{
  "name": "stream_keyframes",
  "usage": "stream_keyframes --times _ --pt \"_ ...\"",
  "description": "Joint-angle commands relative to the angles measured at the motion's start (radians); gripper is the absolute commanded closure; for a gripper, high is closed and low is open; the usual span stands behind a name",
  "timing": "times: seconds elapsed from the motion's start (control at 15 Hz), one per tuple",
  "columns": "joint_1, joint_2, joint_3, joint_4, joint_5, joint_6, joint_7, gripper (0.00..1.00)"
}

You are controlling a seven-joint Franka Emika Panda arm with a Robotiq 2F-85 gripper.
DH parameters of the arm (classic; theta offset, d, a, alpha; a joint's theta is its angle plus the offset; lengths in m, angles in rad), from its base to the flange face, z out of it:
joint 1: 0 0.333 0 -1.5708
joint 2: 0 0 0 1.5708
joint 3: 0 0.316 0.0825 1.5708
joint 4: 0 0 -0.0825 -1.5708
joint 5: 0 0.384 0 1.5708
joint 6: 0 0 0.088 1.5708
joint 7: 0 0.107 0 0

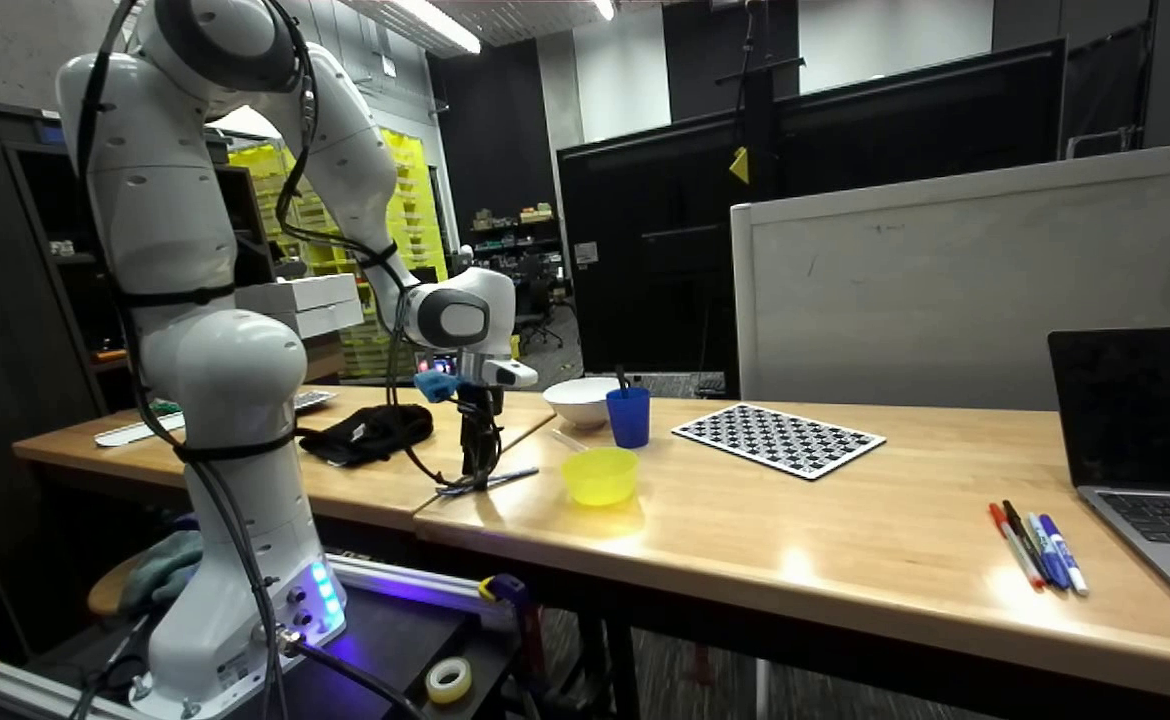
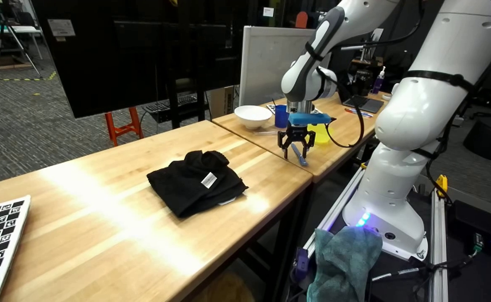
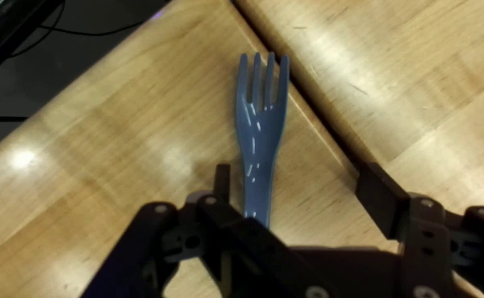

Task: Move the blue object to the left.

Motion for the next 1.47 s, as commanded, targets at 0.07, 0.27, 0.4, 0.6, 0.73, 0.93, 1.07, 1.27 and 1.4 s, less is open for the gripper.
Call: stream_keyframes --times 0.07,0.27,0.4,0.6,0.73,0.93,1.07,1.27,1.4 --pt "0.003 0.089 -0.043 0.0 0.091 0.154 -0.125 0.51" --pt "0.002 0.081 -0.067 -0.003 0.152 0.158 -0.168 0.6" --pt "0.003 0.076 -0.084 -0.008 0.189 0.154 -0.196 0.67" --pt "0.001 0.065 -0.101 -0.016 0.214 0.143 -0.221 0.78" --pt "-0.001 0.053 -0.107 -0.019 0.209 0.134 -0.22 0.87" --pt "-0.002 0.041 -0.107 -0.023 0.194 0.124 -0.203 0.98" --pt "-0.003 0.029 -0.099 -0.025 0.168 0.112 -0.172 0.99" --pt "-0.009 0.0 -0.077 -0.025 0.075 0.079 -0.079 0.96" --pt "-0.011 -0.031 -0.051 -0.02 -0.027 0.047 0.024 0.96"
